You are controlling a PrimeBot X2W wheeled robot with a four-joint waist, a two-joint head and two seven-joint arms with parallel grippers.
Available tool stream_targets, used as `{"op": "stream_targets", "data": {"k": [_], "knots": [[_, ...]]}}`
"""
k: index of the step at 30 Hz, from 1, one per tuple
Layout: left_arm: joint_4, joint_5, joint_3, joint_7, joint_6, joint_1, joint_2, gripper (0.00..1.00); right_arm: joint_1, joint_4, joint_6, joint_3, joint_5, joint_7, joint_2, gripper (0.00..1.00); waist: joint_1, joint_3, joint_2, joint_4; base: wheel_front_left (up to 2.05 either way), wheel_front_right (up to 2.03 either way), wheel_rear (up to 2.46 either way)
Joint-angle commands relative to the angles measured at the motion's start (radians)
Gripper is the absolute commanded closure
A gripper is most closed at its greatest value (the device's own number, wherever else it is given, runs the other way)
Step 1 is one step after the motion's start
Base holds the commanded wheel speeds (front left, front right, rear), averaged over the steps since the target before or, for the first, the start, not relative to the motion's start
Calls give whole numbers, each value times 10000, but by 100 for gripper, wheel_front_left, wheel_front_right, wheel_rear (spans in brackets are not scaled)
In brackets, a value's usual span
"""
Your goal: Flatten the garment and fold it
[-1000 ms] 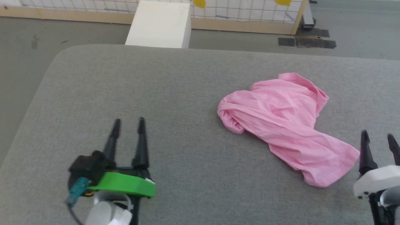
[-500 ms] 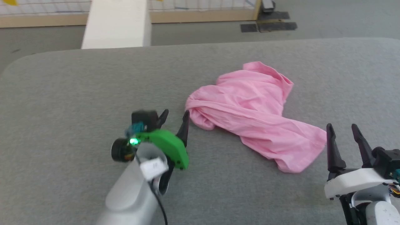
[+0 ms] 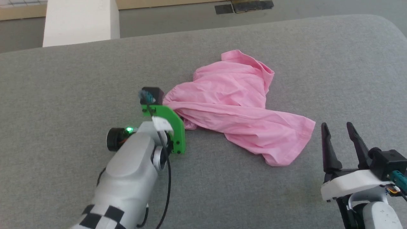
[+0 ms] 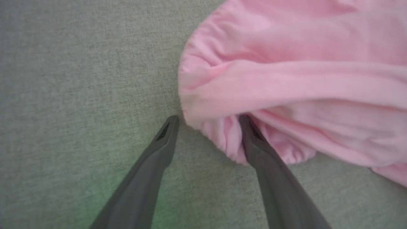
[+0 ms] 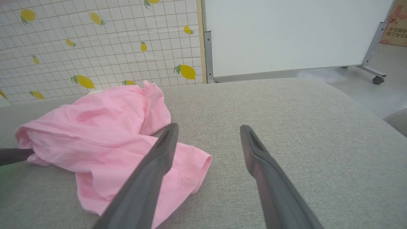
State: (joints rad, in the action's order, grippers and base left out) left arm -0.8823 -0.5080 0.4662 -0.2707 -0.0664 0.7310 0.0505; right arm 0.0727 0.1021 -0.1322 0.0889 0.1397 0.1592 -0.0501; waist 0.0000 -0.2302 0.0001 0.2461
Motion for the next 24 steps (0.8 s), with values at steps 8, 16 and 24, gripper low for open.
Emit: {"op": "stream_targets", "data": {"k": [8, 16, 24], "knots": [[1095, 406, 3, 3583, -688, -227, 460, 100, 60, -155, 15, -61, -33, 55, -1, 0, 0, 439, -1, -673, 0, 0, 0], [2572, 284, -650, 4725, -1471, -1956, 1433, 100, -172, -367, 15, 17, -56, -135, -1, 0, 0, 823, -1, -1555, 0, 0, 0], [4080, -356, -1142, 3890, -2157, -4390, 2127, 90, -313, -513, 15, -27, -22, -301, -1, 0, 0, 948, -1, -2224, 0, 0, 0]]}}
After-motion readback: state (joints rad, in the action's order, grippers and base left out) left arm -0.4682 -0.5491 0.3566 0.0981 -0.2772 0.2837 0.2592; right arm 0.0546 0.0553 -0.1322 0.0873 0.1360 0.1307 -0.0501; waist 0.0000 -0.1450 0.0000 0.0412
